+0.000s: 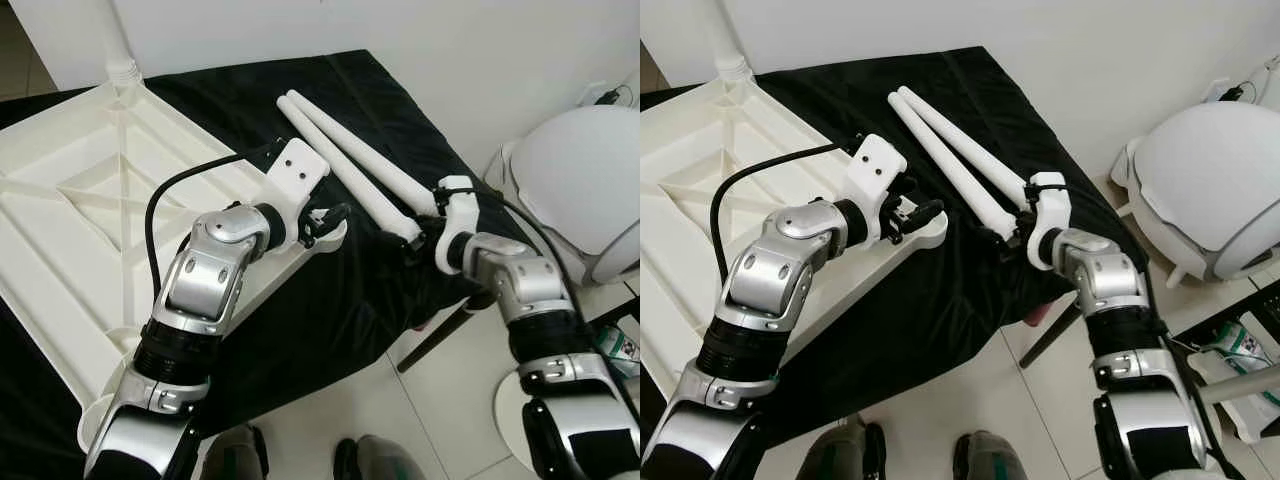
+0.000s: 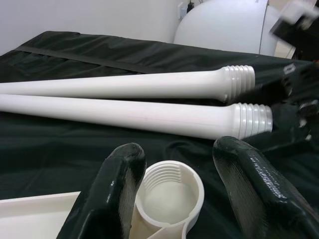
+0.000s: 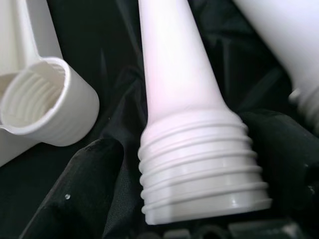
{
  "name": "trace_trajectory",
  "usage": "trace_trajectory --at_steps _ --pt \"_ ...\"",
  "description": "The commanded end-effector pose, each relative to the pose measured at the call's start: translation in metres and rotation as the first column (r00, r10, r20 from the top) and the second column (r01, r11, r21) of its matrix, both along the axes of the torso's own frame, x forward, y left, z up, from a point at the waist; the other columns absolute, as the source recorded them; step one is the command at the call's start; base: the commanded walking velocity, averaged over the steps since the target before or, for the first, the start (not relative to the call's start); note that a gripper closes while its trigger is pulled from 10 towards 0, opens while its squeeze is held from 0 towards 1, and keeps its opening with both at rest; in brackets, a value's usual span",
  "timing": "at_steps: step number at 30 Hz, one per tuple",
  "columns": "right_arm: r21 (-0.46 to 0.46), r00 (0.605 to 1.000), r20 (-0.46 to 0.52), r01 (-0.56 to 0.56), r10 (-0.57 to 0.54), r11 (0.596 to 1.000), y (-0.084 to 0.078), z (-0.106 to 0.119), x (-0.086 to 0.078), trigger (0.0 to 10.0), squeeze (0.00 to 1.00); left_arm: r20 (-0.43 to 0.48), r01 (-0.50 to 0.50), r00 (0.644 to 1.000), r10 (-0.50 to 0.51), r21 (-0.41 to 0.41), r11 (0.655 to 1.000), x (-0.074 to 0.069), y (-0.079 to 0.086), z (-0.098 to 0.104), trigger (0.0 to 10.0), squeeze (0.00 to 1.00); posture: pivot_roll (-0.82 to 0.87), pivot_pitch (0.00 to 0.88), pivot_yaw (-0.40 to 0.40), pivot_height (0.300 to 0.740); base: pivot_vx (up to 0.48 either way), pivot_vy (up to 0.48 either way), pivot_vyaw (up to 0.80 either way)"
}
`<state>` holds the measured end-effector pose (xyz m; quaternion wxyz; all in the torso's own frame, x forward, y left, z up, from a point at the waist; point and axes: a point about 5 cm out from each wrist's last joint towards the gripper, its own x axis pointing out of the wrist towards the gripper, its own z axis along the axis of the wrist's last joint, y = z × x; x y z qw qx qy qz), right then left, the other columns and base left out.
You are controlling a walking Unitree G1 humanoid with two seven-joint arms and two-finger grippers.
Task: Building children table
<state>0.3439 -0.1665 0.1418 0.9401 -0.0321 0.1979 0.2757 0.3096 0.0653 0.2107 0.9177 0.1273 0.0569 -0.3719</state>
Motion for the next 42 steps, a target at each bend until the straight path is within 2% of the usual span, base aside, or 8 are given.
trace_trajectory --at_steps 1,4,5,9,26,28,41,42 --pt "0.014 0.999 -0.033 0.012 -0.011 1.000 0.000 -0.008 -0.003 10.0 0.00 0.021 -0.128 0.992 0.128 0.007 0.992 0.003 0.005 -0.002 10.0 0.00 -0.09 0.044 -0.039 0.740 0.000 0.000 0.00" --pt "0.028 0.999 -0.054 0.013 -0.011 1.000 0.002 -0.011 -0.003 9.3 0.00 0.023 -0.127 0.992 0.127 0.011 0.992 0.003 0.006 -0.002 10.0 0.00 -0.08 0.040 -0.037 0.740 0.000 0.000 0.00" --pt "0.032 0.998 -0.056 0.013 -0.011 0.999 0.002 -0.012 -0.004 4.3 0.00 0.023 -0.127 0.992 0.127 0.012 0.992 0.003 0.006 -0.001 10.0 0.00 -0.08 0.038 -0.035 0.740 0.000 0.000 0.00" --pt "0.048 0.998 -0.064 0.023 -0.020 0.999 0.003 -0.014 -0.004 0.0 0.00 0.026 -0.127 0.992 0.126 0.016 0.992 0.003 0.007 -0.001 10.0 0.00 -0.08 0.032 -0.032 0.740 0.000 0.000 0.00" --pt "0.115 0.982 0.150 0.100 -0.117 0.988 0.004 -0.001 0.001 0.4 0.00 0.027 -0.127 0.991 0.128 -0.018 0.992 0.003 0.007 0.003 10.0 0.00 -0.08 0.027 -0.025 0.740 0.000 0.000 0.00" --pt "0.152 0.959 0.255 0.091 -0.128 0.984 0.003 0.013 0.003 10.0 0.00 0.032 -0.128 0.991 0.128 -0.029 0.991 0.004 0.006 0.004 10.0 0.00 -0.08 0.032 -0.027 0.740 0.000 0.000 0.00" --pt "0.214 0.890 0.416 0.102 -0.185 0.971 -0.003 0.038 0.010 10.0 0.00 0.027 -0.150 0.988 0.154 -0.112 0.982 0.011 0.009 0.010 10.0 0.00 -0.07 0.034 -0.026 0.740 0.000 0.000 0.00" --pt "0.220 0.878 0.440 0.096 -0.187 0.971 -0.002 0.041 0.010 10.0 0.00 0.008 -0.146 0.989 0.149 -0.148 0.978 0.013 0.009 0.013 10.0 1.00 -0.06 0.030 -0.025 0.740 0.000 0.000 0.00"
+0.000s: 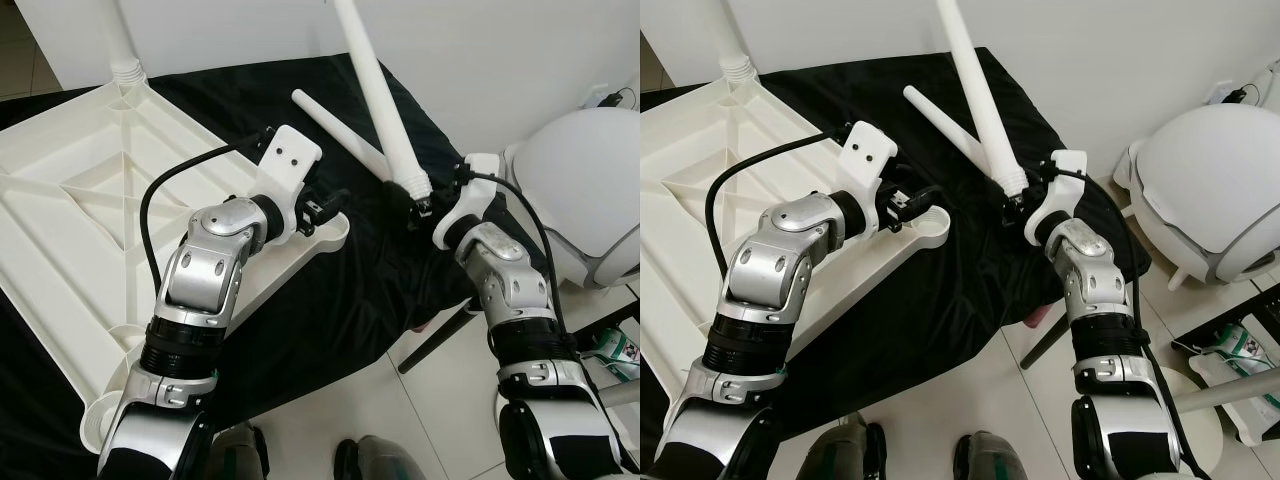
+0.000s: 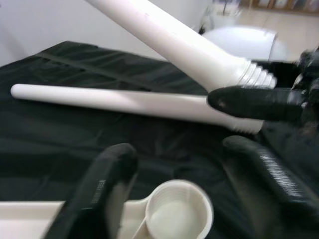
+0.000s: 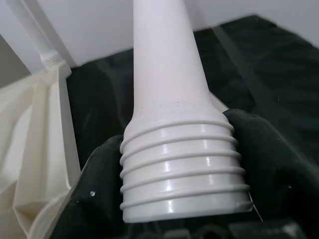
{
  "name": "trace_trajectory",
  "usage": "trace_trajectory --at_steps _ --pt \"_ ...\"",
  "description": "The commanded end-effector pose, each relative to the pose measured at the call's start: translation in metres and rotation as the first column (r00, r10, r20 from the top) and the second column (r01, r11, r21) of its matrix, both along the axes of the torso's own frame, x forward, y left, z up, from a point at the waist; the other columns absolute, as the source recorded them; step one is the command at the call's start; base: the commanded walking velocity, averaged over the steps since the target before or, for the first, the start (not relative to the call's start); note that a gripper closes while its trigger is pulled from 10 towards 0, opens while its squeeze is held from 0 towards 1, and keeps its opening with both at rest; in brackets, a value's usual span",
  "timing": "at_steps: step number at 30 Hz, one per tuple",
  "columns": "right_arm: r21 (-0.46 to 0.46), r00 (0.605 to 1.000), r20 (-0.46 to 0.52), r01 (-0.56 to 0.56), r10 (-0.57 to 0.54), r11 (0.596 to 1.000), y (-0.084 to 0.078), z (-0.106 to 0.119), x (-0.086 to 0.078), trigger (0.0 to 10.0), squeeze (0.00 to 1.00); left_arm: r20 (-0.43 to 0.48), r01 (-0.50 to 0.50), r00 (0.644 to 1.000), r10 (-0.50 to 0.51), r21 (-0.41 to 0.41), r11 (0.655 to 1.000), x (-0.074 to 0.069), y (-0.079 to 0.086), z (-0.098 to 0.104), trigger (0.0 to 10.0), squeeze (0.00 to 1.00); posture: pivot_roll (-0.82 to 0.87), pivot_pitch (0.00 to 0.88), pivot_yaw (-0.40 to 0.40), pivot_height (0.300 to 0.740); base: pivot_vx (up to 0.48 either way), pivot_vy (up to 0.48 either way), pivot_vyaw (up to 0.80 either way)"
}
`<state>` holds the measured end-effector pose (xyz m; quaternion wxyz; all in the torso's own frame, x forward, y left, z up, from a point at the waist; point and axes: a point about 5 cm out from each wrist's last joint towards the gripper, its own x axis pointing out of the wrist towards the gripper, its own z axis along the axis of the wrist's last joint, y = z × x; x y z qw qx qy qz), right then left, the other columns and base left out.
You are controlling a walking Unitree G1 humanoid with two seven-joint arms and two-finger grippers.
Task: Building children table
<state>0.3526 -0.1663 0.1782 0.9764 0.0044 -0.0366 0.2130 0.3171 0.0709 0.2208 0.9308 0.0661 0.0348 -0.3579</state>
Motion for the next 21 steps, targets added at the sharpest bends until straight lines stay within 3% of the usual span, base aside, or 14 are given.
trace_trajectory --at_steps 1,6,15,16,17,21 --pt "0.018 0.998 0.066 0.006 -0.007 1.000 0.001 0.008 0.001 10.0 0.00 0.001 -0.111 0.994 0.112 -0.056 0.992 0.009 0.005 0.008 10.0 1.00 -0.06 0.023 -0.027 0.740 0.000 0.000 0.00" --pt "0.009 0.989 0.143 -0.034 0.032 0.999 0.011 0.012 -0.001 10.0 0.00 0.001 -0.113 0.994 0.114 -0.144 0.983 0.020 0.005 0.024 10.0 1.00 -0.06 0.018 -0.026 0.740 0.000 0.000 0.00" --pt "-0.026 0.971 0.193 -0.136 0.138 0.990 0.027 0.009 -0.012 10.0 0.00 -0.011 -0.123 0.992 0.124 -0.209 0.970 0.028 0.004 0.038 10.0 1.00 -0.07 0.018 -0.017 0.740 0.000 0.000 0.00" --pt "-0.020 0.962 0.215 -0.166 0.166 0.986 0.030 0.009 -0.015 10.0 0.00 -0.034 -0.133 0.991 0.129 -0.219 0.967 0.031 0.004 0.039 10.0 0.76 -0.07 0.018 -0.014 0.740 0.000 0.000 0.00" --pt "-0.024 0.951 0.239 -0.197 0.197 0.980 0.032 0.010 -0.019 10.0 0.00 -0.054 -0.133 0.991 0.124 -0.229 0.964 0.033 0.003 0.039 10.0 0.00 -0.07 0.016 -0.011 0.740 0.000 0.000 0.00" --pt "-0.034 0.935 0.267 -0.233 0.234 0.972 0.036 0.010 -0.024 10.0 0.00 -0.094 -0.125 0.990 0.104 -0.262 0.957 0.037 0.002 0.042 10.0 0.00 -0.07 0.015 -0.009 0.740 0.000 0.000 0.00"
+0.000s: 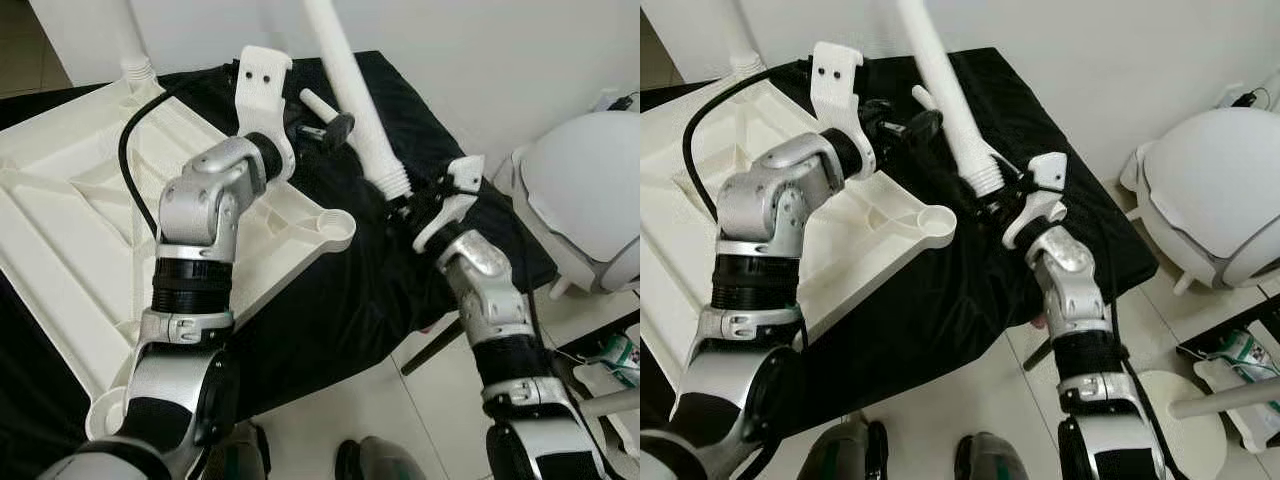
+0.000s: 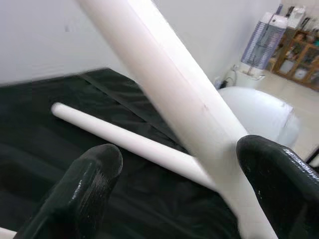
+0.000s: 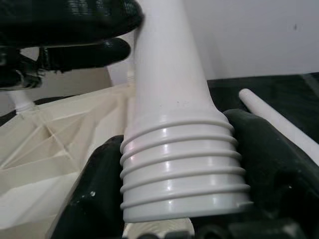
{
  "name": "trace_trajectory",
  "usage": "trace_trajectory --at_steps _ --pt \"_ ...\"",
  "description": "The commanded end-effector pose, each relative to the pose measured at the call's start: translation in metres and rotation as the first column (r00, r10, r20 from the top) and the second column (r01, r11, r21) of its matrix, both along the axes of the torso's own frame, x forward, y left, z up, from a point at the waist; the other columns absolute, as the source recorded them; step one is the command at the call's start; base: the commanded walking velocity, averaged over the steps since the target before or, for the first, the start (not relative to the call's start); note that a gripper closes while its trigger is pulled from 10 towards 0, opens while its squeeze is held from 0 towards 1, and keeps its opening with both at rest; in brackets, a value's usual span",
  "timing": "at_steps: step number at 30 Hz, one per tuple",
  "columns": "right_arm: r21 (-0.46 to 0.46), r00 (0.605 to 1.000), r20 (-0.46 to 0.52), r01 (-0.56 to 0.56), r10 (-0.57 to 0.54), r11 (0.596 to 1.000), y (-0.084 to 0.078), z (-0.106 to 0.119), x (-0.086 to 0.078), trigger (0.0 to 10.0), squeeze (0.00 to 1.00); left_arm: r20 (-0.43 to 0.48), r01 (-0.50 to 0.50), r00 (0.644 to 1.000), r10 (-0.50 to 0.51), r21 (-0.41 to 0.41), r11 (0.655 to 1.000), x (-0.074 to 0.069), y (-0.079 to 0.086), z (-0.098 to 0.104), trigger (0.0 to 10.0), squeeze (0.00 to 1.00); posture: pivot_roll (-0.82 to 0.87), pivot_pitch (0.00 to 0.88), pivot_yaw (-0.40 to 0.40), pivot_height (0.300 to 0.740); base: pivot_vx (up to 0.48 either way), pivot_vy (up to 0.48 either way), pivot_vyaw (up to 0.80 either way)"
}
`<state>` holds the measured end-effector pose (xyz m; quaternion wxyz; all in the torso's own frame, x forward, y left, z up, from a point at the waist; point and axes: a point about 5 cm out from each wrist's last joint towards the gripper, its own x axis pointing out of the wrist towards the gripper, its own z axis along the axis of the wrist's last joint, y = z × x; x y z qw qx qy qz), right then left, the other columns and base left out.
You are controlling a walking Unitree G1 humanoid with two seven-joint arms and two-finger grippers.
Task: Building children table
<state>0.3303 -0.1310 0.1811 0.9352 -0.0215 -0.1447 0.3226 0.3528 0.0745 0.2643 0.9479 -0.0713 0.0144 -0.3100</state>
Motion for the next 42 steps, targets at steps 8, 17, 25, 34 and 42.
trace_trajectory --at_steps 8,17,25,34,42 --pt "-0.012 0.996 0.081 -0.038 0.039 0.999 0.004 0.003 -0.007 10.0 0.00 -0.136 0.051 0.988 -0.069 -0.132 0.990 0.010 -0.007 0.006 10.0 0.00 -0.08 0.013 -0.002 0.740 0.000 0.000 0.00" --pt "-0.033 0.995 0.078 -0.051 0.054 0.998 0.006 -0.003 -0.009 10.0 0.00 -0.179 0.095 0.971 -0.156 -0.310 0.946 0.017 -0.005 0.026 10.0 0.00 -0.08 0.013 0.000 0.740 0.000 0.000 0.00" --pt "-0.062 0.995 0.069 -0.063 0.067 0.996 0.009 -0.009 -0.012 10.0 0.00 -0.182 0.061 0.976 -0.122 -0.310 0.949 0.027 0.000 0.036 10.0 0.00 -0.08 0.010 0.003 0.740 0.000 0.000 0.00" --pt "-0.075 0.994 0.068 -0.076 0.081 0.994 0.011 -0.013 -0.016 10.0 0.00 -0.188 0.016 0.979 -0.077 -0.309 0.951 0.036 0.005 0.046 10.0 0.00 -0.09 0.011 0.010 0.740 0.000 0.000 0.00" --pt "-0.085 0.995 0.065 -0.067 0.073 0.994 0.009 -0.016 -0.018 10.0 0.00 -0.169 -0.050 0.986 -0.002 -0.301 0.952 0.046 0.019 0.055 4.0 0.00 -0.09 0.008 0.013 0.740 0.000 0.000 0.00"
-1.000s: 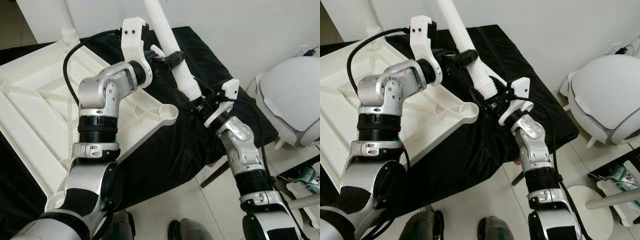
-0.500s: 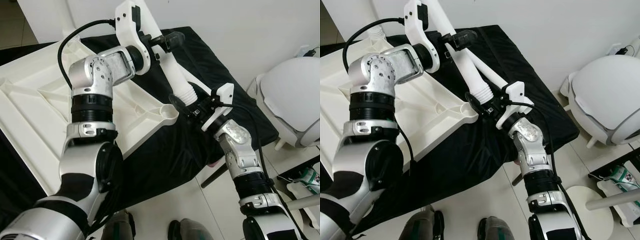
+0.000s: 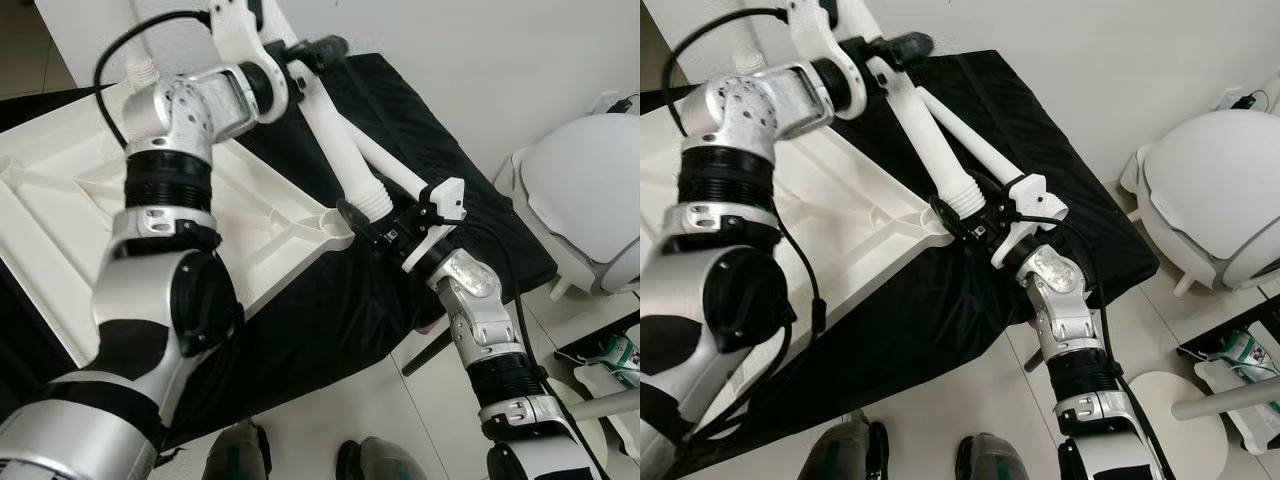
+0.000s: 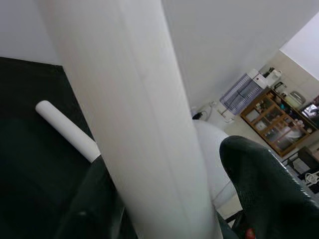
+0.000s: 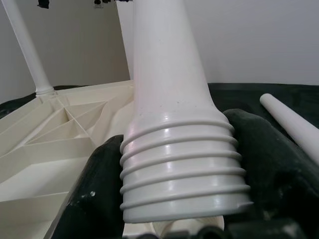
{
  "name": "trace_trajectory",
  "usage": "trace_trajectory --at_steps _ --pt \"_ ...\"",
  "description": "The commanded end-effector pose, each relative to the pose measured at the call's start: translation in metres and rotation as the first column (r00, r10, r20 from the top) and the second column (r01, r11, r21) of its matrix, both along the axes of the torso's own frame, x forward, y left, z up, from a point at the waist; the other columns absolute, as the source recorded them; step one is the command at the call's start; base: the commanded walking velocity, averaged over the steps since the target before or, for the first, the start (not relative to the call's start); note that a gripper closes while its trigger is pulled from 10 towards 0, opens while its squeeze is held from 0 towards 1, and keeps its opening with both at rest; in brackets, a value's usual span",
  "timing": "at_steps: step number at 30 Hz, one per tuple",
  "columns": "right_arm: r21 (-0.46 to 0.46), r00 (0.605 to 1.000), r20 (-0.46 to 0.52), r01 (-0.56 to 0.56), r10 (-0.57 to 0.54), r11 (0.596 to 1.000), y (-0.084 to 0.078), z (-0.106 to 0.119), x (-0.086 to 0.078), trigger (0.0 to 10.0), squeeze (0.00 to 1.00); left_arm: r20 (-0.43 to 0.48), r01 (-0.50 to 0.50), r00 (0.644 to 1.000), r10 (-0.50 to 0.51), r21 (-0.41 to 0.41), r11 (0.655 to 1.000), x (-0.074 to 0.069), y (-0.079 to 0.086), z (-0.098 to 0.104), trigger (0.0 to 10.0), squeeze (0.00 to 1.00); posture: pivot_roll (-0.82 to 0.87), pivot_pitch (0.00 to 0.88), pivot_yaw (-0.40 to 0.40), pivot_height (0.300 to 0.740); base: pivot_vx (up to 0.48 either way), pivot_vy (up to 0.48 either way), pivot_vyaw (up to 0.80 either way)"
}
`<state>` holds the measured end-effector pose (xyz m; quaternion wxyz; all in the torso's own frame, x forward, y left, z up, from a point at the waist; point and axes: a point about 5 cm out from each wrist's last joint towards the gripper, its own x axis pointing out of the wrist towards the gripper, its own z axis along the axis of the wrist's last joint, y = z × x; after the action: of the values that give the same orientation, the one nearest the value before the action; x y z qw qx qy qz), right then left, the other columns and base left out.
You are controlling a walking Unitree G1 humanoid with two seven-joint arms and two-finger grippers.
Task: Building children table
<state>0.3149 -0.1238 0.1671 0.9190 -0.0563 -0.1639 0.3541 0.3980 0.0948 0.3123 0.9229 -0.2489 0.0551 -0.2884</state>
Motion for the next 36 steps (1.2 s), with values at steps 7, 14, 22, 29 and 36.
trace_trajectory --at_steps 7,14,22,29,36 --pt "-0.031 1.000 0.010 -0.009 0.010 0.999 0.002 -0.002 -0.002 10.0 0.00 0.053 0.005 0.999 -0.004 -0.017 1.000 0.001 0.001 0.011 0.0 0.00 -0.09 0.004 0.013 0.740 0.000 0.000 0.00" --pt "-0.035 1.000 0.010 -0.013 0.014 0.999 0.003 -0.001 -0.001 10.0 0.00 0.063 0.018 0.998 -0.017 -0.020 1.000 0.001 0.000 0.013 0.0 0.00 -0.09 0.000 0.011 0.740 0.000 0.000 0.00" --pt "0.042 0.996 -0.079 -0.037 0.040 0.998 0.000 0.004 0.005 10.0 1.00 0.097 0.013 0.995 -0.015 0.026 1.000 0.000 -0.002 0.015 2.9 0.00 -0.09 0.000 0.010 0.740 0.000 0.000 0.00" --pt "0.042 0.996 -0.079 -0.037 0.040 0.998 0.000 0.004 0.005 10.0 1.00 0.097 0.013 0.995 -0.015 0.026 1.000 0.000 -0.002 0.015 2.9 0.00 -0.09 0.000 0.010 0.740 0.000 0.000 0.00" --pt "0.096 0.987 -0.145 0.088 -0.073 0.992 -0.012 0.034 0.025 10.0 0.00 0.267 0.023 0.962 -0.059 0.135 0.991 -0.020 -0.021 0.023 10.0 0.00 -0.08 0.019 0.000 0.740 0.000 0.000 0.00"
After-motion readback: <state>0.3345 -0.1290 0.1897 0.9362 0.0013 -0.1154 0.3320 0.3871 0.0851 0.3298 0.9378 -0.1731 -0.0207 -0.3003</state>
